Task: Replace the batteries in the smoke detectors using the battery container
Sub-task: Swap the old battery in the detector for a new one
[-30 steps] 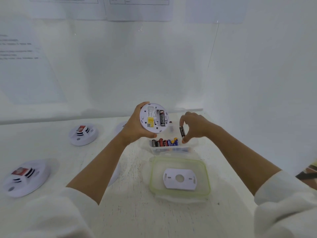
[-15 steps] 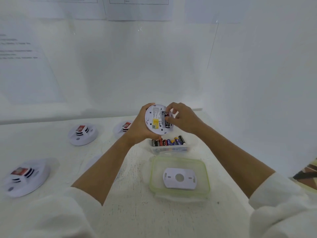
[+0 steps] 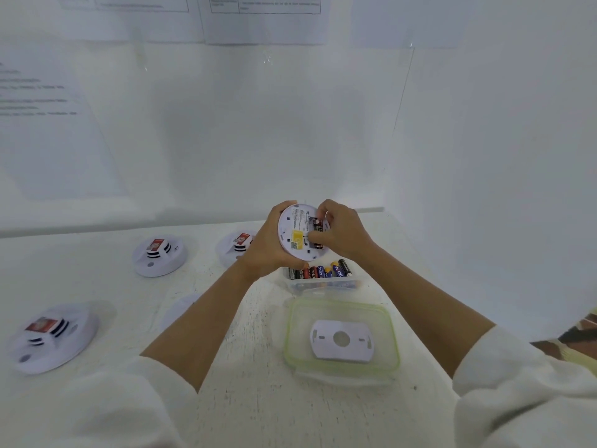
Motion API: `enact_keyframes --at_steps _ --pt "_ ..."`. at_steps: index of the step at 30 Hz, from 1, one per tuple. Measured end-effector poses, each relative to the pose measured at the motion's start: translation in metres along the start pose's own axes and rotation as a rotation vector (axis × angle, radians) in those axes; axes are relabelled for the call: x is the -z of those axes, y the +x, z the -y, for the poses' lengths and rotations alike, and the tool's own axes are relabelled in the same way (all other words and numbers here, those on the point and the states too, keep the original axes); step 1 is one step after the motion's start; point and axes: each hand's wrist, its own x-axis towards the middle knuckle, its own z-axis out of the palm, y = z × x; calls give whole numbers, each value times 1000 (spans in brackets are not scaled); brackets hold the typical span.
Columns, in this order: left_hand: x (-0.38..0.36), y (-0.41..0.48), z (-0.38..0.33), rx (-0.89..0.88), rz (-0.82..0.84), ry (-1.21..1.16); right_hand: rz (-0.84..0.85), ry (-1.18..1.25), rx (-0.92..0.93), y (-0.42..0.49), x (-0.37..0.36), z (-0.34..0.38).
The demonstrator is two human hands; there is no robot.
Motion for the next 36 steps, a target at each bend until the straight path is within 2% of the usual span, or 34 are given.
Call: enact_keyframes --at_steps 11,15,19,21,23,26,30,32,36 --pt "2 5 3 -14 7 6 -171 87 73 0 0 0" --pt "1 5 3 -16 5 -8 -170 198 -10 -1 0 4" --pt "7 2 4 -2 -8 -17 -239 454 -198 6 18 -5" --pt "11 1 4 7 -20 -24 -203 290 -254 8 28 -15" --pt "13 1 5 16 -33 -30 -24 -26 -278 8 29 -22" --pt "15 3 5 17 -44 -33 229 -350 -306 9 18 -29" --pt "18 5 4 14 -62 -44 409 -527 -309 6 9 -26" --pt "19 7 5 15 -64 -40 396 -555 -305 9 9 -27" --pt "20 13 4 11 -63 -47 168 -479 -269 31 13 -32"
